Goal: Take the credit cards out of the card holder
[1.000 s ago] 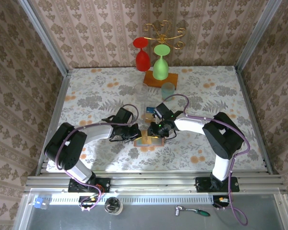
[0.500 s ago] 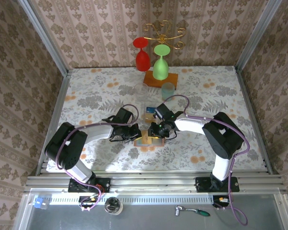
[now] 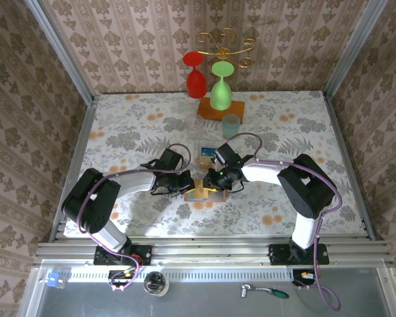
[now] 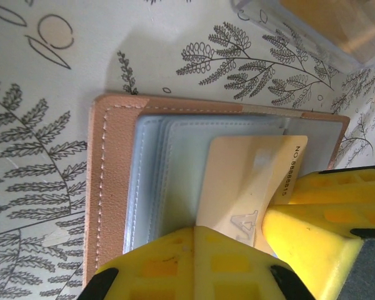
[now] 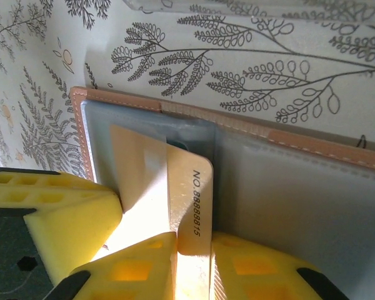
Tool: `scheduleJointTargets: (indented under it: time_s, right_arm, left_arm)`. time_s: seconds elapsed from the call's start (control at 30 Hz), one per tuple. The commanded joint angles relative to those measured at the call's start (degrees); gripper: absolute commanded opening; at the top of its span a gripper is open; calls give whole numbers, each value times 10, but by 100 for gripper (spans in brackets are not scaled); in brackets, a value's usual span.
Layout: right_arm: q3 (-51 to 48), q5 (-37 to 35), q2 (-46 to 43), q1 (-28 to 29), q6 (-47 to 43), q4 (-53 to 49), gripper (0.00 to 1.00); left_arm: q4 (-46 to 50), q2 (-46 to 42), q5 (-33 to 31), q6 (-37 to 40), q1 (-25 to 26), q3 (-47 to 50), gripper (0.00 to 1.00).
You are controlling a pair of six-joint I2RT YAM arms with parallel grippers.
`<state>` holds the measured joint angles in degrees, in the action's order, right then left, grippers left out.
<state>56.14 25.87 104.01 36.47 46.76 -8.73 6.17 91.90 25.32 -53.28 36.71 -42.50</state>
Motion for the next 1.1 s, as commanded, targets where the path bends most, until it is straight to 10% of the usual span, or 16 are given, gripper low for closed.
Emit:
scheduleJointTargets:
  time_s: [0.0,1.07]
  right_arm:
    - [-9,23,15,-4,14,21,20]
    - [-35,-11,-74,-41,-22,-37,11]
  left_arm:
    - [17,14,-9,10,0,10,0]
    - [30,11,-11,14,0,-1,0]
